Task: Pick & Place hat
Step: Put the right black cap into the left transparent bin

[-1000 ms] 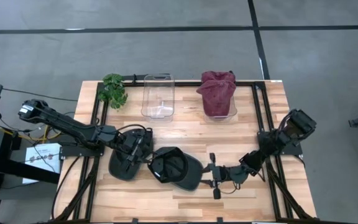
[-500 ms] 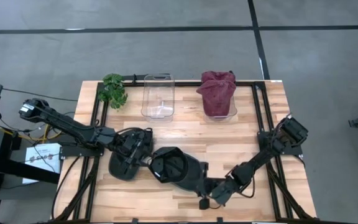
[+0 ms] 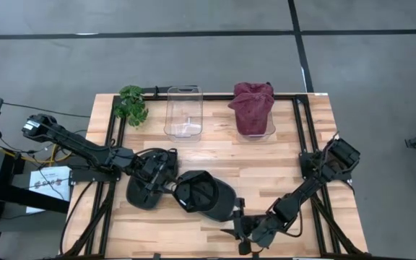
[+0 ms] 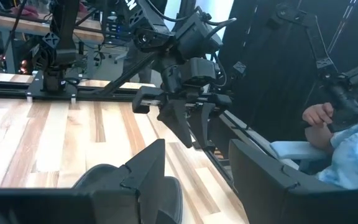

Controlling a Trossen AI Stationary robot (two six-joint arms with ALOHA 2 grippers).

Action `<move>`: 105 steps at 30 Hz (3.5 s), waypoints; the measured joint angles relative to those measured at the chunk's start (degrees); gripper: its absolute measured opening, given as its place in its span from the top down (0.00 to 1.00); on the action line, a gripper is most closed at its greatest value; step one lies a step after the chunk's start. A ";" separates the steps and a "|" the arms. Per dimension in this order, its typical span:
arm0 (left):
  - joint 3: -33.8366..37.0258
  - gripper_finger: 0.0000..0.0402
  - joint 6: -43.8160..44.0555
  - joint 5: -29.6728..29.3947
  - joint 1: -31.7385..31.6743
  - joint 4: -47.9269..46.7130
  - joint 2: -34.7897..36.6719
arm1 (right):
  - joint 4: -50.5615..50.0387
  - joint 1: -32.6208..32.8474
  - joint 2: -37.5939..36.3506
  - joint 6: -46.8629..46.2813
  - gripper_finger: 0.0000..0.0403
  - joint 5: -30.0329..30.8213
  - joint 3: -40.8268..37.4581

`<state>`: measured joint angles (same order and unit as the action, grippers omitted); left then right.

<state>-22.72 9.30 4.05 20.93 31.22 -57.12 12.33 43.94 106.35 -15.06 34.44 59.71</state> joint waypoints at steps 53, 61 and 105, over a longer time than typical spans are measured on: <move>-0.02 0.56 0.02 -1.09 3.74 -0.30 0.00 | -0.82 -4.45 9.29 -11.74 0.71 -0.19 0.07; -0.04 0.56 0.02 -1.07 3.74 -0.29 0.00 | -8.16 -6.55 9.02 -22.69 0.95 2.36 0.34; -0.02 0.56 -26.10 -39.28 3.42 4.75 0.00 | 1.24 5.44 -5.09 3.51 1.00 28.56 0.05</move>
<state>-22.74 -16.80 -35.23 24.35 35.97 -57.12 13.58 49.38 101.25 -11.55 63.00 59.77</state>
